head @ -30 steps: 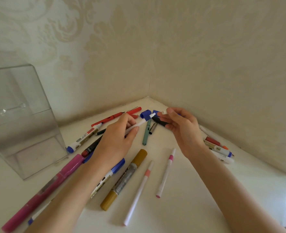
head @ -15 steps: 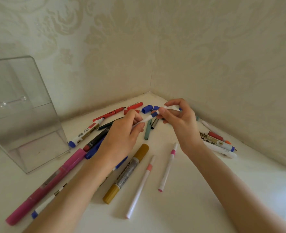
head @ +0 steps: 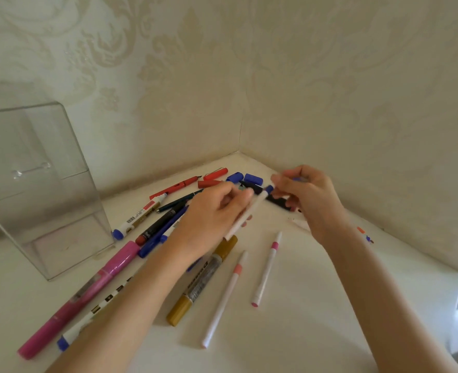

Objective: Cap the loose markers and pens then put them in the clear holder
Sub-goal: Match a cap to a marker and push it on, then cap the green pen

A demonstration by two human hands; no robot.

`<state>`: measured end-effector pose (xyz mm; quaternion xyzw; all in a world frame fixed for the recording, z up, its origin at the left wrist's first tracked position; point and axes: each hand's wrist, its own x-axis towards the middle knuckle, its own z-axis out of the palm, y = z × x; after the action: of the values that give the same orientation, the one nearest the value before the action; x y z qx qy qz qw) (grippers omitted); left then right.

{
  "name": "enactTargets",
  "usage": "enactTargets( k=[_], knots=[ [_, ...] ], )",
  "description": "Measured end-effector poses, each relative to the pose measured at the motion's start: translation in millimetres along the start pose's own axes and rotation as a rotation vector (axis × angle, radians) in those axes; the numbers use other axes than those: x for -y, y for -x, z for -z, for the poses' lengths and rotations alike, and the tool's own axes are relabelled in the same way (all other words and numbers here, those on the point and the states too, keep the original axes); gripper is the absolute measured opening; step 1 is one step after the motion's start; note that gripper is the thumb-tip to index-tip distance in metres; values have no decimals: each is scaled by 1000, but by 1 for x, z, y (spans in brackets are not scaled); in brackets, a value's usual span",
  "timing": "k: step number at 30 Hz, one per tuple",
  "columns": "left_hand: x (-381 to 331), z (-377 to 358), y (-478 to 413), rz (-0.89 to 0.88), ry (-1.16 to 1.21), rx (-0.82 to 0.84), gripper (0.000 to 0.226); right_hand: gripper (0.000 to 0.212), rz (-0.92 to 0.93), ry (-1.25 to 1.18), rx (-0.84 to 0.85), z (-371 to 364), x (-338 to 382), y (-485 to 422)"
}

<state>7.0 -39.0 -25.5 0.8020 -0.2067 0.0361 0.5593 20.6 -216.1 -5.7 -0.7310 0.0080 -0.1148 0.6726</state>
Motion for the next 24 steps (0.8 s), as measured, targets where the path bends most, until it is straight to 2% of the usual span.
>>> enactTargets(
  k=[3,7,12,15,18,21,24],
  knots=[
    [20,15,-1,80,-318,-51,18,15,-121,176,10,15,-14,8],
    [34,23,-3,126,-432,-165,8,16,-148,405,21,20,-28,25],
    [30,-3,-16,126,-645,-110,14,14,-51,617,129,6,-37,38],
    [24,-23,-36,135,-805,-139,18,15,-2,732,172,-2,-43,42],
    [23,-33,-49,210,-929,-146,21,17,60,780,228,-3,-44,38],
    [31,-34,-53,280,-948,-119,15,15,126,758,51,12,-37,3],
    [35,-29,-50,291,-947,-102,10,21,56,915,-111,29,-36,-43]
  ],
)
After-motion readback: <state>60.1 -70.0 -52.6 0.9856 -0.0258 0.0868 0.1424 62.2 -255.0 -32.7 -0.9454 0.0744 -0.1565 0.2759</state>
